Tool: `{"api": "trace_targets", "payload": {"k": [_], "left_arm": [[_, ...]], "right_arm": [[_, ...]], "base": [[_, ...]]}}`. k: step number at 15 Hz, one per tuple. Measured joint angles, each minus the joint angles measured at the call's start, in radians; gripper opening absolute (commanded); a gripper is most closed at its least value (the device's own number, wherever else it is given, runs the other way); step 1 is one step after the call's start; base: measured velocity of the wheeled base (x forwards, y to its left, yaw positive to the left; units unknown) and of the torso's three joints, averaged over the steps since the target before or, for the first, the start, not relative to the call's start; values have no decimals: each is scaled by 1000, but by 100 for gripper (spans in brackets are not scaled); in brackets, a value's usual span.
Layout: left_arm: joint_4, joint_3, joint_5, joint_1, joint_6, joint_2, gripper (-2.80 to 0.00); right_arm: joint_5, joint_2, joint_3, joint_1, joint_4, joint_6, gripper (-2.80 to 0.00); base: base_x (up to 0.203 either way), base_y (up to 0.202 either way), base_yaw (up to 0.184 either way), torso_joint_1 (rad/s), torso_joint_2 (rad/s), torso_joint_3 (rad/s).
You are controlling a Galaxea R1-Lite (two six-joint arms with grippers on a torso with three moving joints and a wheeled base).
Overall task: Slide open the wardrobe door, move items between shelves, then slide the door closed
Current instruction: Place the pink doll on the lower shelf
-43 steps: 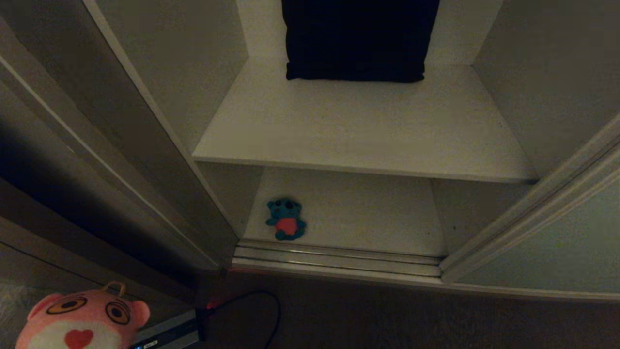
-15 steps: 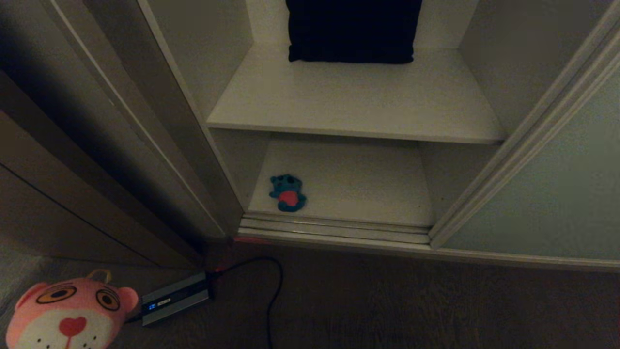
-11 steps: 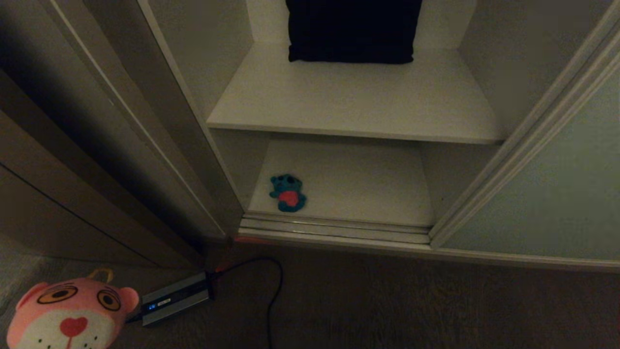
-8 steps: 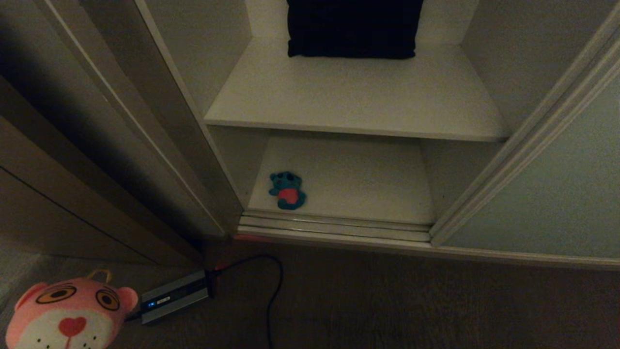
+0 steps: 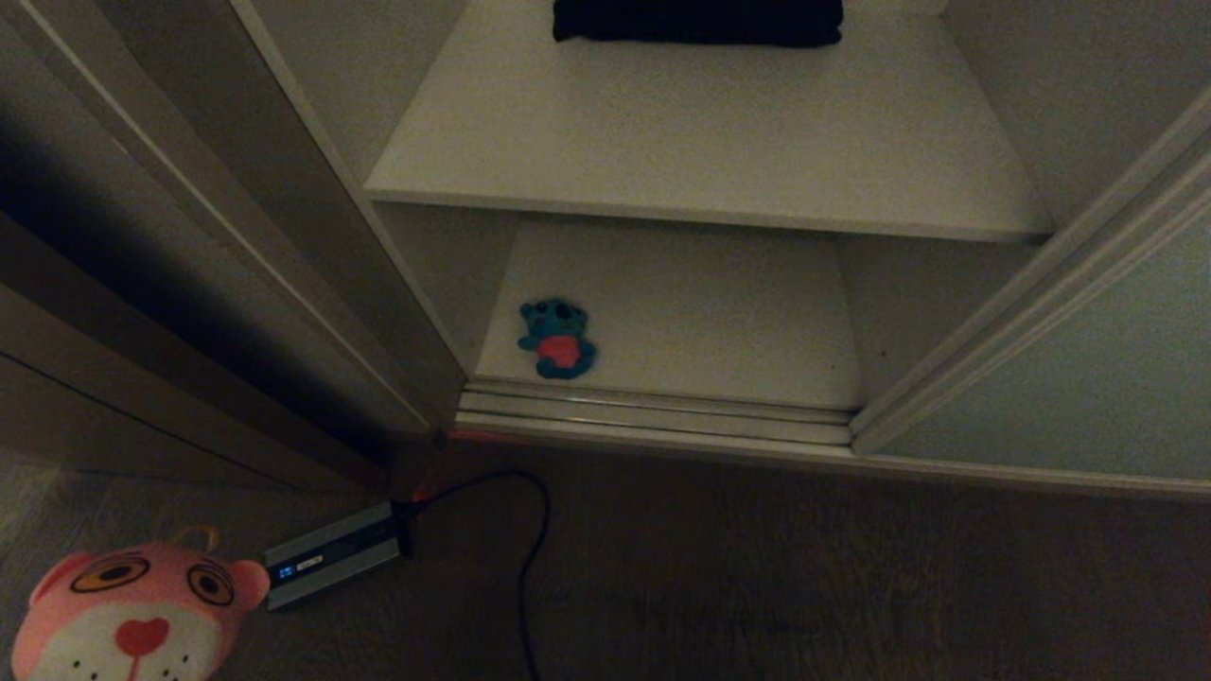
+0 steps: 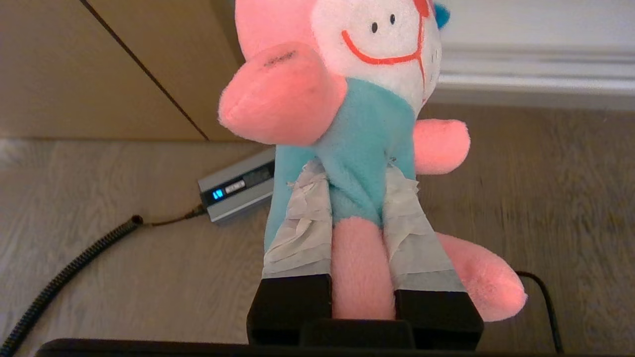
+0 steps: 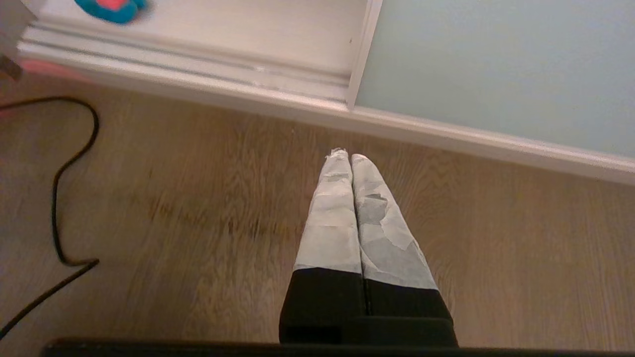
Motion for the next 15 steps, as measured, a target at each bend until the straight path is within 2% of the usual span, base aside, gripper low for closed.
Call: {"api": "trace_targets", "payload": {"k": [15], "left_arm": [[-3,0,1,-1,1,0,-280]], "right_arm": [[0,0,0,0,0,0,-280]], "base": [[0,0,0,2,1,-196]]}}
